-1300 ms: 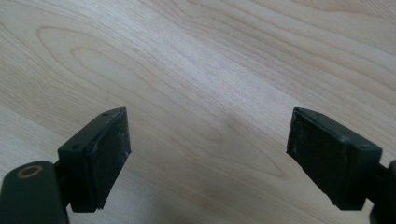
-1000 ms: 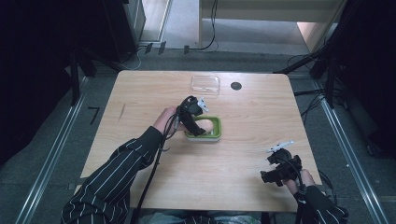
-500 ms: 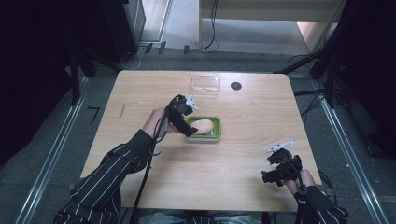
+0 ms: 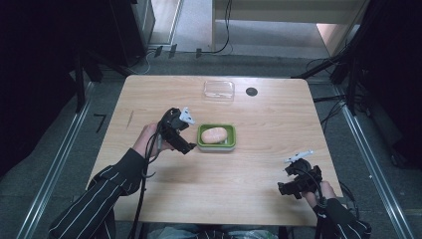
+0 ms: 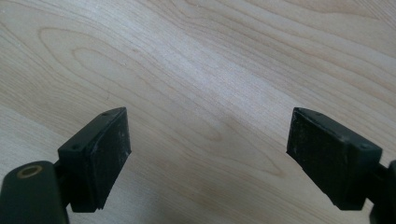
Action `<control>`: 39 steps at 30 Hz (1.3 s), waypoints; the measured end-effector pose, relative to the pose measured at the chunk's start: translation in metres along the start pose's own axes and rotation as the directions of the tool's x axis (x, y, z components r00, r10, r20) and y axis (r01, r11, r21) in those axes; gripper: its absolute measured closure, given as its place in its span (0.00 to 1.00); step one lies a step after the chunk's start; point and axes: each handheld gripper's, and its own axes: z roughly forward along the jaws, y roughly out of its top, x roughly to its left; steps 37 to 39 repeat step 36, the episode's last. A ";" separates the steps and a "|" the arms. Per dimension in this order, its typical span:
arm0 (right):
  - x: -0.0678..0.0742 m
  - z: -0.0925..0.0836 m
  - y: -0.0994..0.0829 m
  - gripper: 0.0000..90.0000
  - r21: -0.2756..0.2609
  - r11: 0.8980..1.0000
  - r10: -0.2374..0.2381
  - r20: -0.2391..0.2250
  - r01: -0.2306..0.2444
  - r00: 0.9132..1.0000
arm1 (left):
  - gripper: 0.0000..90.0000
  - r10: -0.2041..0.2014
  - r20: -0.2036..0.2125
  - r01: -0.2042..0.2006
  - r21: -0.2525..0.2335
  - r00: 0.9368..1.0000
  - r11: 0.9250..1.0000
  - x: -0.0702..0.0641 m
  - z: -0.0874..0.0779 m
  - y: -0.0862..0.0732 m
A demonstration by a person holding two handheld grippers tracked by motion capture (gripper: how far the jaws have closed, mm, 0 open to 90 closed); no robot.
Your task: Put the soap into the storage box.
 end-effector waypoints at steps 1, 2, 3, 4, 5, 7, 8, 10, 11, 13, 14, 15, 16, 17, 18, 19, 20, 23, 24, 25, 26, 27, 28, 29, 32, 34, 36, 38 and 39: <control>0.000 0.000 0.000 0.16 0.000 1.000 0.000 0.000 0.000 1.000 | 0.07 0.000 0.000 0.000 0.000 1.000 1.000 0.000 0.000 0.000; 0.000 0.000 0.000 0.16 0.000 1.000 0.002 0.001 -0.002 1.000 | 0.07 -0.011 -0.008 0.011 0.002 1.000 1.000 0.000 -0.004 -0.006; 0.000 0.000 0.000 0.16 0.000 1.000 0.002 0.001 -0.002 1.000 | 0.07 -0.011 -0.008 0.011 0.002 1.000 1.000 0.000 -0.004 -0.006; 0.001 0.000 0.000 0.16 0.002 1.000 0.001 0.004 -0.001 1.000 | 0.07 -0.023 -0.010 0.023 0.001 1.000 1.000 -0.001 -0.006 -0.012; 0.001 0.000 0.000 0.16 0.002 1.000 0.001 0.004 -0.001 1.000 | 0.07 -0.023 -0.010 0.023 0.001 1.000 1.000 -0.001 -0.006 -0.012; 0.001 0.000 0.000 0.16 0.001 1.000 0.000 0.004 0.000 1.000 | 0.07 -0.019 -0.013 0.019 0.017 1.000 1.000 -0.003 -0.007 -0.018; 0.001 0.000 0.000 0.16 0.001 1.000 0.000 0.004 0.000 1.000 | 0.07 -0.029 -0.013 0.029 0.028 0.999 0.999 -0.005 -0.007 -0.025; 0.001 0.000 0.000 0.16 0.002 1.000 0.000 0.003 0.000 1.000 | 0.07 -0.028 -0.018 0.029 0.036 0.999 0.999 -0.006 -0.007 -0.028; 0.001 0.000 0.000 0.16 0.002 1.000 -0.001 0.003 0.001 1.000 | 0.07 -0.032 -0.016 0.033 0.043 0.999 0.999 -0.007 -0.007 -0.031; 0.001 0.000 0.000 0.16 -0.001 1.000 0.003 0.002 -0.003 1.000 | 0.07 -0.042 -0.016 0.043 0.054 0.999 0.998 -0.009 -0.008 -0.039; 0.001 0.000 0.000 0.16 0.000 1.000 0.000 0.001 0.000 1.000 | 0.07 -0.046 -0.017 0.047 0.064 0.999 0.997 -0.011 -0.009 -0.043; 0.001 0.000 0.000 0.16 0.002 1.000 0.005 0.000 -0.005 1.000 | 0.07 -0.051 -0.023 0.052 0.074 0.998 0.996 -0.013 -0.010 -0.049; 0.001 -0.001 -0.001 0.16 0.002 1.000 0.002 0.000 -0.002 1.000 | 0.07 -0.062 -0.022 0.064 0.071 0.998 0.995 -0.013 -0.010 -0.052; 0.001 -0.001 -0.001 0.16 0.002 1.000 0.002 0.000 -0.002 1.000 | 0.07 -0.062 -0.022 0.064 0.071 0.998 0.995 -0.013 -0.010 -0.052; 0.001 -0.001 -0.001 0.16 0.001 1.000 0.001 0.002 -0.001 1.000 | 0.07 -0.062 -0.022 0.064 0.076 0.998 0.995 -0.014 -0.012 -0.055; 0.001 -0.001 -0.001 0.16 0.001 1.000 0.003 0.001 -0.003 1.000 | 0.07 -0.073 -0.026 0.075 0.075 0.997 0.994 -0.015 -0.013 -0.059; 0.001 -0.001 -0.001 0.16 0.000 1.000 0.002 0.001 -0.002 1.000 | 0.07 -0.076 -0.024 0.077 0.074 0.997 0.994 -0.016 -0.014 -0.061; 0.001 -0.001 -0.001 0.16 0.001 1.000 0.004 0.002 -0.004 1.000 | 0.06 -0.089 -0.027 0.092 0.084 0.996 0.992 -0.018 -0.017 -0.070; 0.001 -0.001 -0.001 0.16 -0.001 1.000 0.001 0.001 -0.001 1.000 | 0.06 -0.099 -0.032 0.101 0.084 0.995 0.991 -0.019 -0.020 -0.074; 0.001 -0.001 -0.001 0.16 -0.004 1.000 -0.002 0.001 0.002 1.000 | 0.06 -0.108 -0.035 0.111 0.084 0.994 0.990 -0.019 -0.020 -0.076; 0.001 -0.001 -0.001 0.16 -0.004 1.000 -0.002 0.001 0.002 1.000 | 0.06 -0.108 -0.035 0.111 0.084 0.994 0.990 -0.019 -0.020 -0.076; 0.002 -0.001 -0.001 0.16 -0.004 1.000 0.000 0.002 0.000 1.000 | 0.06 -0.113 -0.039 0.116 0.087 0.993 0.989 -0.019 -0.021 -0.078; 0.002 -0.001 0.000 0.16 -0.005 1.000 0.000 0.003 0.000 1.000 | 0.06 -0.125 -0.042 0.128 0.091 0.991 0.988 -0.019 -0.021 -0.082; 0.002 -0.001 0.000 0.16 -0.005 1.000 0.000 0.003 0.000 1.000 | 0.06 -0.125 -0.042 0.128 0.091 0.991 0.988 -0.019 -0.021 -0.082; 0.002 -0.001 -0.001 0.16 -0.003 1.000 0.004 0.008 -0.004 1.000 | 0.06 -0.139 -0.053 0.144 0.103 0.989 0.984 -0.019 -0.021 -0.085; 0.001 -0.001 -0.001 0.16 -0.008 1.000 -0.002 0.009 0.002 1.000 | 0.06 -0.143 -0.059 0.148 0.104 0.988 0.983 -0.017 -0.020 -0.086; 0.001 -0.001 -0.001 0.16 -0.006 1.000 0.002 0.006 -0.002 1.000 | 0.06 -0.148 -0.059 0.153 0.103 0.987 0.983 -0.016 -0.019 -0.086; 0.001 -0.001 -0.001 0.16 -0.006 1.000 0.002 0.006 -0.002 1.000 | 0.06 -0.148 -0.059 0.153 0.103 0.987 0.983 -0.016 -0.019 -0.086; 0.001 -0.001 -0.001 0.16 -0.006 1.000 0.002 0.006 -0.002 1.000 | 0.06 -0.148 -0.059 0.153 0.103 0.987 0.983 -0.016 -0.019 -0.086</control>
